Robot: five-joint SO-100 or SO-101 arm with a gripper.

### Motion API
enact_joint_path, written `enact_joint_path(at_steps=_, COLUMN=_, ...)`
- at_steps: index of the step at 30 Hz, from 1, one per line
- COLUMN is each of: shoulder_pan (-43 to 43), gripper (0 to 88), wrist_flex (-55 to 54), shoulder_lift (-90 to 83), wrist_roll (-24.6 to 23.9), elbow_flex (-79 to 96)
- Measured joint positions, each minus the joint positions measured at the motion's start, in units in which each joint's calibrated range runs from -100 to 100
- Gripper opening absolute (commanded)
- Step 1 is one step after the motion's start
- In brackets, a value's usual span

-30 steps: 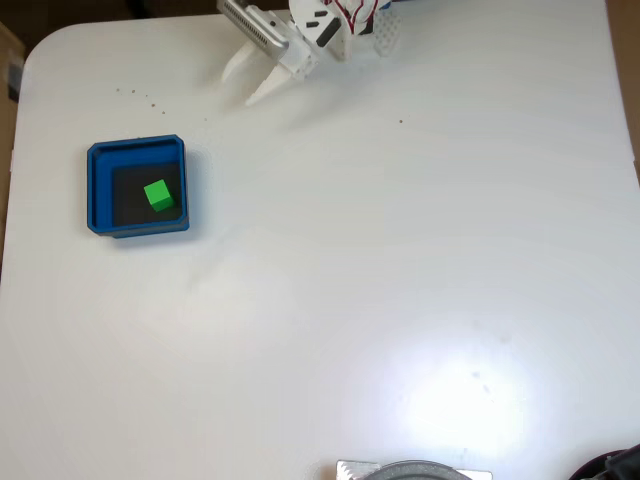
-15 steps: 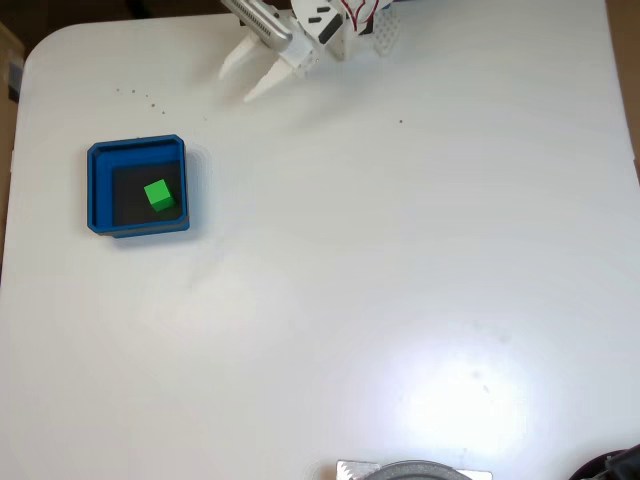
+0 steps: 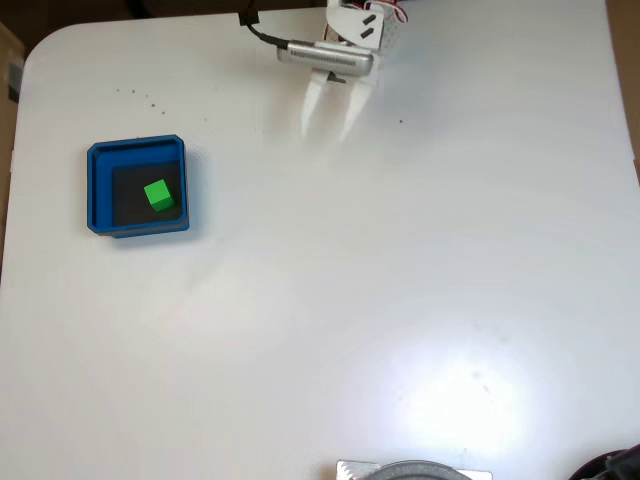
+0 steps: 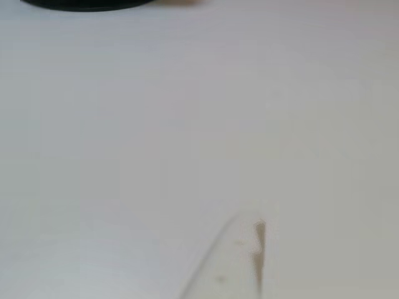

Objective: Pick up green cube and drop it in the blue box

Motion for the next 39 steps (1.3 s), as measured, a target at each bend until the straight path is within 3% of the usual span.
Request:
enact_joint_path(at_steps=12, shoulder_pan=-20.12, gripper=23.3, wrist_flex=0.0, shoulder_lift=0.0, wrist_roll=0.0, elbow_flex=0.09)
enact_joint_path(at_steps=23, shoulder_pan=-20.9, gripper=7.5, wrist_flex=0.0, shoulder_lift=0.0, wrist_roll=0.0, elbow_flex=0.09)
enact_joint_path(at_steps=39, shoulder_pan=-20.9, gripper=2.6, wrist_flex=0.0, shoulder_lift=0.0, wrist_roll=0.0, elbow_flex=0.09)
